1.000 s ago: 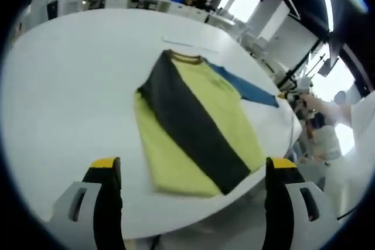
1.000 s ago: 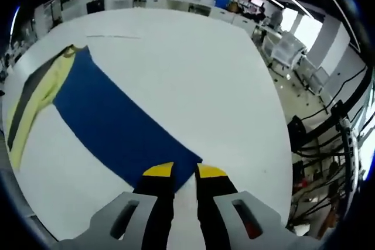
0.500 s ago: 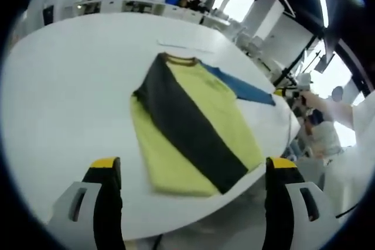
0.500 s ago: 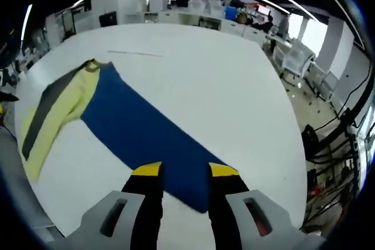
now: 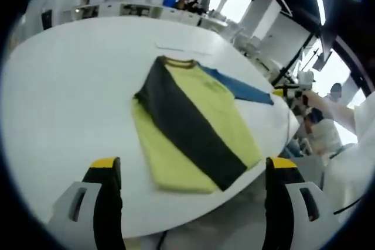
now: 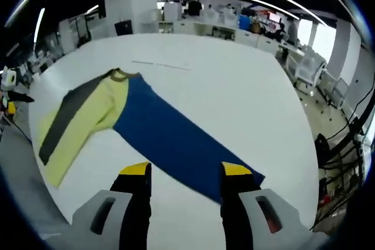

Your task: Fold the garment on the visible template until the final outline fits inside the template.

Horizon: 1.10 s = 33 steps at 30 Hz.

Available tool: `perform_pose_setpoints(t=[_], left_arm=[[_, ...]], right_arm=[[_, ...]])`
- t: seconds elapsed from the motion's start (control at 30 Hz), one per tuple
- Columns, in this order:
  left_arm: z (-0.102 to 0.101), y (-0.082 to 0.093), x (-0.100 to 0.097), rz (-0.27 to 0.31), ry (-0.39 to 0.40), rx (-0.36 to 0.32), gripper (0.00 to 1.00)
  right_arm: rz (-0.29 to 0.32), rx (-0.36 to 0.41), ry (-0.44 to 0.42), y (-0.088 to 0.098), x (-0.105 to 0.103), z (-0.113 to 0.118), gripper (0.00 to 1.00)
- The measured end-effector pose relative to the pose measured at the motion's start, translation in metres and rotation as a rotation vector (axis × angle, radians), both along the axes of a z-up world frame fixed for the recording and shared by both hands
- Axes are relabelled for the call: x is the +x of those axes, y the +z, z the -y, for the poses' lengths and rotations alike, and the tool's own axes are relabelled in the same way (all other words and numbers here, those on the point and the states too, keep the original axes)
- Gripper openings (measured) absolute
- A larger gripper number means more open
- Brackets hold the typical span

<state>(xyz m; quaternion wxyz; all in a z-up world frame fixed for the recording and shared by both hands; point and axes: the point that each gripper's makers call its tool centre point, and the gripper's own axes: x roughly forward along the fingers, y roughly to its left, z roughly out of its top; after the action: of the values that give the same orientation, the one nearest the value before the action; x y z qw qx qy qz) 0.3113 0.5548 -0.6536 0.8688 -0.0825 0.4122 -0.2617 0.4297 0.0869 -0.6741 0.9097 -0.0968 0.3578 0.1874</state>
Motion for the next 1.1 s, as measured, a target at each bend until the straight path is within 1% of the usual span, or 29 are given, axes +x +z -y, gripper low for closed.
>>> perform_pose_setpoints(t=[0.13,0.3,0.5,0.67,0.83,0.97,1.1], left_arm=[[-0.001,0.002,-0.003,0.009,-0.002,-0.001,0.99],[0.001,0.005,-0.007,0.019,-0.004,-0.006,0.99],[0.000,0.007,-0.016,0.027,-0.007,-0.002,0.99],[-0.002,0.008,-0.021,0.032,-0.008,0.002,0.99],[-0.001,0.008,-0.025,0.037,-0.012,0.002,0.99],[-0.002,0.008,-0.027,0.041,-0.015,0.000,0.99],[-0.002,0.009,-0.030,0.043,-0.019,0.000,0.99]], right_arm=[[0.000,0.014,0.028,0.004,-0.007,-0.013,0.56],[-0.001,0.006,0.068,0.008,-0.017,-0.028,0.59],[0.015,0.043,0.087,0.015,-0.030,-0.049,0.64],[0.022,0.070,0.106,0.020,-0.042,-0.065,0.69],[0.025,0.075,0.134,0.026,-0.055,-0.081,0.76],[0.028,0.085,0.143,0.027,-0.064,-0.090,0.80],[0.021,0.098,0.145,0.024,-0.071,-0.093,0.83]])
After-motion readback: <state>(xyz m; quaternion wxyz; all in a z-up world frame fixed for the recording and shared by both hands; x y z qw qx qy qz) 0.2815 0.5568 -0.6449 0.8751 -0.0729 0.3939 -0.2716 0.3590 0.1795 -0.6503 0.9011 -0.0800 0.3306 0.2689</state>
